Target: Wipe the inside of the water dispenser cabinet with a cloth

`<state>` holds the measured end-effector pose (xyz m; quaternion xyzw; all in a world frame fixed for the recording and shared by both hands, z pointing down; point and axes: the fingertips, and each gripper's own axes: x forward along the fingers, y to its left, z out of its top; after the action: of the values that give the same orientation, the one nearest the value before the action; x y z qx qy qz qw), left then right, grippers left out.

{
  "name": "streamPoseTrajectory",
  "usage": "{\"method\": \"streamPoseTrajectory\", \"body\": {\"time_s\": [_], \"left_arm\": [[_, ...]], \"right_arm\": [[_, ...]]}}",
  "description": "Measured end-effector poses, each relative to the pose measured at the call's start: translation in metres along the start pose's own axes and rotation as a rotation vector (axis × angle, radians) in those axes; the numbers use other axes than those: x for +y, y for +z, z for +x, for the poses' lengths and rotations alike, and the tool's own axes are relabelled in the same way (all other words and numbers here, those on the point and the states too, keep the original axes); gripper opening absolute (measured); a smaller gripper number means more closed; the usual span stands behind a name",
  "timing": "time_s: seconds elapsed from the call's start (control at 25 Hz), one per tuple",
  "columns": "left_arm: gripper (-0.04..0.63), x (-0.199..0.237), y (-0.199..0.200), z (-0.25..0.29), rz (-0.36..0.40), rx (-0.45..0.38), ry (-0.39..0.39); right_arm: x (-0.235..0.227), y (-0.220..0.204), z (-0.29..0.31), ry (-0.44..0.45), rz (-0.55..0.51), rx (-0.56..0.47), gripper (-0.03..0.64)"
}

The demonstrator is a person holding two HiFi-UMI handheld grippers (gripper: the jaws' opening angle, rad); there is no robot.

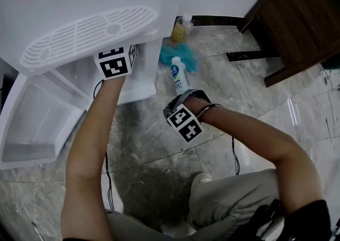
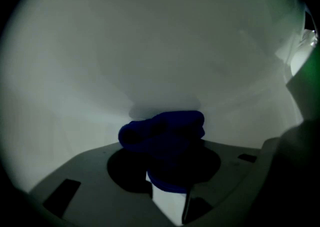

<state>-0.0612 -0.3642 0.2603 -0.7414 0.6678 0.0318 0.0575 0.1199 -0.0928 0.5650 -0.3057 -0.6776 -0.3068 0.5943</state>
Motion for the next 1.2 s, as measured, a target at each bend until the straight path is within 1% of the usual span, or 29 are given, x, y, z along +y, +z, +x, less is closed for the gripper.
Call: {"method": "streamPoseTrajectory", "body": {"time_s": [0.04,0.12,0.2,0.28,0.36,0.48,0.6,0.68,0.84,0.96,1.08,1.12,1.16,1.2], "left_arm": [[0.150,-0.001,0.000,-0.002,0.005,0.014,-0.012],[0.150,-0.008,0.000,-0.009,0.026,0.034,-0.063],[0.150,-0.016,-0.003,-0.019,0.057,0.056,-0.132],[0.150,-0.024,-0.009,-0.036,0.097,0.090,-0.213],[0.150,-0.030,-0.015,-0.057,0.150,0.130,-0.292],[0.150,-0.027,-0.020,-0.090,0.220,0.179,-0.366],[0.150,-0.013,-0.028,-0.119,0.301,0.225,-0.402],[0.150,-0.004,-0.031,-0.137,0.317,0.252,-0.420],[0.150,0.001,-0.041,-0.176,0.306,0.304,-0.475],[0.150,0.009,-0.051,-0.199,0.328,0.340,-0.490],[0.150,0.019,-0.065,-0.220,0.365,0.387,-0.498],[0.150,0.023,-0.072,-0.226,0.383,0.408,-0.496],[0.150,0.026,-0.080,-0.232,0.404,0.428,-0.494],[0.150,0.028,-0.086,-0.237,0.431,0.441,-0.494]], "right_arm": [[-0.004,0.000,-0.001,-0.012,0.001,-0.005,-0.002],[-0.022,0.002,-0.009,-0.067,0.026,-0.032,-0.002],[-0.044,0.004,-0.022,-0.129,0.077,-0.061,-0.002],[-0.062,0.009,-0.034,-0.166,0.137,-0.099,-0.002],[-0.073,0.018,-0.045,-0.174,0.209,-0.160,-0.002],[-0.089,0.036,-0.058,-0.169,0.357,-0.278,-0.002],[-0.109,0.056,-0.069,-0.138,0.567,-0.443,-0.002],[-0.127,0.068,-0.079,-0.121,0.693,-0.557,-0.002],[-0.168,0.084,-0.105,-0.166,0.845,-0.718,-0.002],[-0.193,0.084,-0.126,-0.217,0.967,-0.812,0.000],[-0.206,0.088,-0.138,-0.224,1.058,-0.883,0.010],[-0.209,0.091,-0.140,-0.219,1.080,-0.908,0.088],[-0.211,0.096,-0.142,-0.212,1.100,-0.935,0.207],[-0.214,0.101,-0.144,-0.203,1.117,-0.961,0.267]]}}
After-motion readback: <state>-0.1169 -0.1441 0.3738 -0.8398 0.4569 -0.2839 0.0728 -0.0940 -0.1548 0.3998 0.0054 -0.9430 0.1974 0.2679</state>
